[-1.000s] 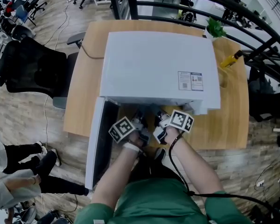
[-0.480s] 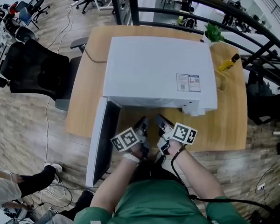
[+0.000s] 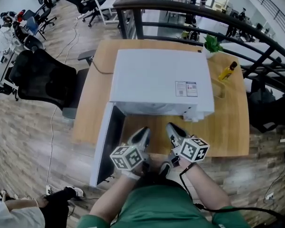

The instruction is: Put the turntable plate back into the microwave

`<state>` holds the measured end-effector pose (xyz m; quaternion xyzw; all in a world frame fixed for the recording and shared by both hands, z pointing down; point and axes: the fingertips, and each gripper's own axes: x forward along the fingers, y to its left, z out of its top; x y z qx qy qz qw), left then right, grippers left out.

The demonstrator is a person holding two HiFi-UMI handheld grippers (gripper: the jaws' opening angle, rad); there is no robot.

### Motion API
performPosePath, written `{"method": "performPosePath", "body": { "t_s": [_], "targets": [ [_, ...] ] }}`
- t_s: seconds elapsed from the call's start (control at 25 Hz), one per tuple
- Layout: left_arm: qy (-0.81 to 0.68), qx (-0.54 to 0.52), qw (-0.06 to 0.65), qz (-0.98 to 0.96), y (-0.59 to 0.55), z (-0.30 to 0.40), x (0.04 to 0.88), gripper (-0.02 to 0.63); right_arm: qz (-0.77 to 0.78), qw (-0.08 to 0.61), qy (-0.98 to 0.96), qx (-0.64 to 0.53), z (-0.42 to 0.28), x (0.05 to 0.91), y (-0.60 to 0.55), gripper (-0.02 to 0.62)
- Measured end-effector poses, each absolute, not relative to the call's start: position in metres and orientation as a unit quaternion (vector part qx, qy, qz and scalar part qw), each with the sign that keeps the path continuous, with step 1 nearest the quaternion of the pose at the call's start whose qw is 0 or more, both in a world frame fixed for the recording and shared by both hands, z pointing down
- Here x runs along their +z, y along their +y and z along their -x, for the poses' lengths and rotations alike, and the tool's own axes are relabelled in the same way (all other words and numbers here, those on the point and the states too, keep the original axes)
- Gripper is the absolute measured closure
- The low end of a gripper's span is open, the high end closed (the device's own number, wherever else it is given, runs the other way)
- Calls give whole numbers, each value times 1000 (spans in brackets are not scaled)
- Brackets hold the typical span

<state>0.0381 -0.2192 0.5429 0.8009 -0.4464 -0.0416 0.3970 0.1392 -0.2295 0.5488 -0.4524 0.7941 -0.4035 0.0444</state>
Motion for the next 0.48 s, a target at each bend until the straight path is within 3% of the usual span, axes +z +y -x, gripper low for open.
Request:
{"method": "performPosePath", "body": {
  "t_s": [0.48],
  "targets": [
    [-454, 42, 230, -860, -170, -50, 442, 560, 470, -15, 864, -179, -133, 431, -183, 592]
  ]
}}
